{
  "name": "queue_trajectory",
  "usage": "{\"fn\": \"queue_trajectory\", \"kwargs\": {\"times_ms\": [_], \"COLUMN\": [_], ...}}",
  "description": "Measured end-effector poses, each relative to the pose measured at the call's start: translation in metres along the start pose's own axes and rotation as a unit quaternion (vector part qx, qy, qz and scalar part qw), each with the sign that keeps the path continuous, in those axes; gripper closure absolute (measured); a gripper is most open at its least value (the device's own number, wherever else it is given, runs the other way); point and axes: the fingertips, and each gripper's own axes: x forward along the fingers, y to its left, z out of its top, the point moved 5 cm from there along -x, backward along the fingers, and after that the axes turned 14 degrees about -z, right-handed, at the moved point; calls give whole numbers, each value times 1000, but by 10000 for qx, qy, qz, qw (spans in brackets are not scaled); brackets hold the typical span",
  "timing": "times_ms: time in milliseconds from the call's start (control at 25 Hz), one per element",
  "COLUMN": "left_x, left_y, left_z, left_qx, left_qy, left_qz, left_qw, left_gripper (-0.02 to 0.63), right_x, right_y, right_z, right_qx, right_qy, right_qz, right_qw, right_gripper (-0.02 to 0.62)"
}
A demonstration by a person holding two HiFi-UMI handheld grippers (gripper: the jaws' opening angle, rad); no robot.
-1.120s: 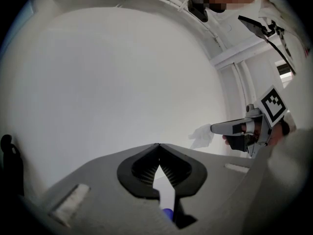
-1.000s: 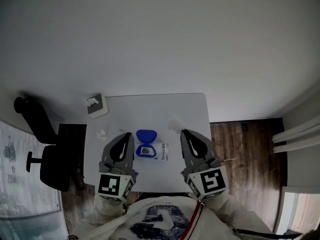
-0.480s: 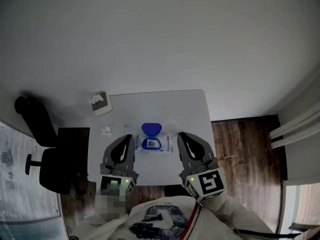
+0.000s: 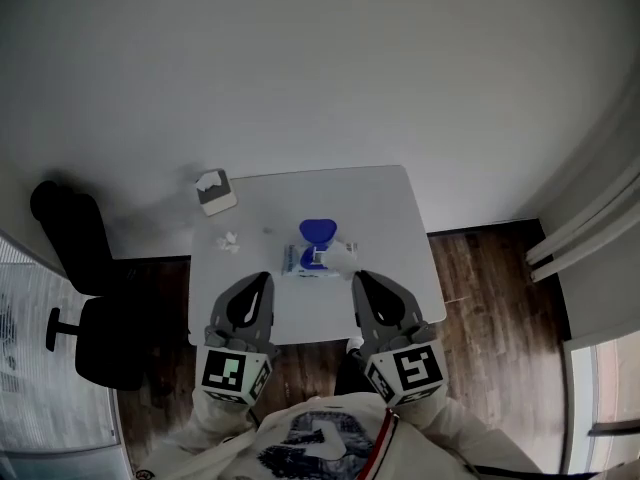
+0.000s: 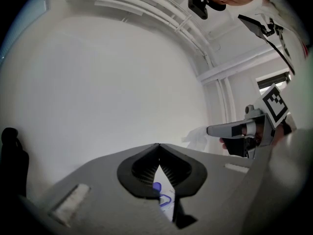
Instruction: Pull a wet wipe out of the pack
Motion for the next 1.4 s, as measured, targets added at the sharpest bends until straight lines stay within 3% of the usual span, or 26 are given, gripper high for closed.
{"fn": "queue_trajectory", "kwargs": {"times_ms": [440,800,1080,1400], "left_x": [-68,-106,-101,-75], "left_y": [-30,-47,-58,-99], "left_z": [4,2,6,11], "left_qx": [123,-49,-143,-37], "left_qy": [-259,-318,-389,-319], "left_qz": [-249,-114,12,-13], "left_qw": [9993,9994,9991,9995], "left_gripper": [601,601,601,601], "right_x": [-65,-91,-98,-121], "right_y": [36,51,38,-1], "right_z": [8,1,3,5], "right_qx": [-26,-184,-314,-270], "right_qy": [-256,27,134,182], "right_qz": [-428,-533,-431,-370], "right_qw": [9988,9984,9985,9988], "right_gripper": [586,586,586,588]}}
